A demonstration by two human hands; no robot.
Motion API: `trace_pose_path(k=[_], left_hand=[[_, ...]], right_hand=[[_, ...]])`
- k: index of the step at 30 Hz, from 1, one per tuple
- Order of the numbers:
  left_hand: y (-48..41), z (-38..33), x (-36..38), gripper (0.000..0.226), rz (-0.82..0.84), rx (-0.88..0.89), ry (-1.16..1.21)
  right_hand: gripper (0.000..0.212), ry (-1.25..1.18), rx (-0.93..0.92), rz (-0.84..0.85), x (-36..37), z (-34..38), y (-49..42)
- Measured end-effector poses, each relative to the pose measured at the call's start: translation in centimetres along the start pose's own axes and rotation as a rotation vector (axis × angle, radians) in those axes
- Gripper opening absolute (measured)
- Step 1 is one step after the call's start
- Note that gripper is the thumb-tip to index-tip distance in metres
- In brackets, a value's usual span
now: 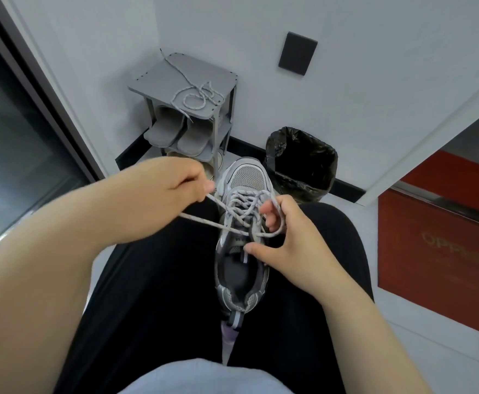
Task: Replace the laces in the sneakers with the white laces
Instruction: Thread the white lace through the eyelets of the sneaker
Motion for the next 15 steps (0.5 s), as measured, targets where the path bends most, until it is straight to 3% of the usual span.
trace_pose_path(k=[4,6,10,12,15], left_hand=[[-1.3,-0.1,3.2,0.035,0.115,0.014,-0.394],[-1.7,-0.3,4.2,0.029,0.117,0.057,-0.409],[-1.3,0.0,2.7,0.03,-0.067,0.082,-0.012],[-0.8,0.5,1.3,0.021,-0.154,0.001,0.394],[-0.4,0.8,-0.6,0.03,-0.228,0.061,1.082]], right_hand=[[0.043,-0.024,-0.011,-0.007,0.1,0.1,0.0],[0.043,-0.053,-0.021,-0.009,0.2,0.1,0.1],[0.044,-0.101,-0.014,-0.005,0.1,-0.4,0.2],[0.043,-0.094,-0.01,-0.007,0.1,-0.7,0.2],[0.046,-0.094,-0.013,-0.01,0.2,-0.8,0.1]])
Point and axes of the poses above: each hand's wrist, its own y-axis away from the middle knuckle, its own x-axis out of the palm, z = x × y, the point moved 3 cm from there along -y, towards the middle knuckle, and after that the axes turned 5 degrees about z, right-handed, at the moved point
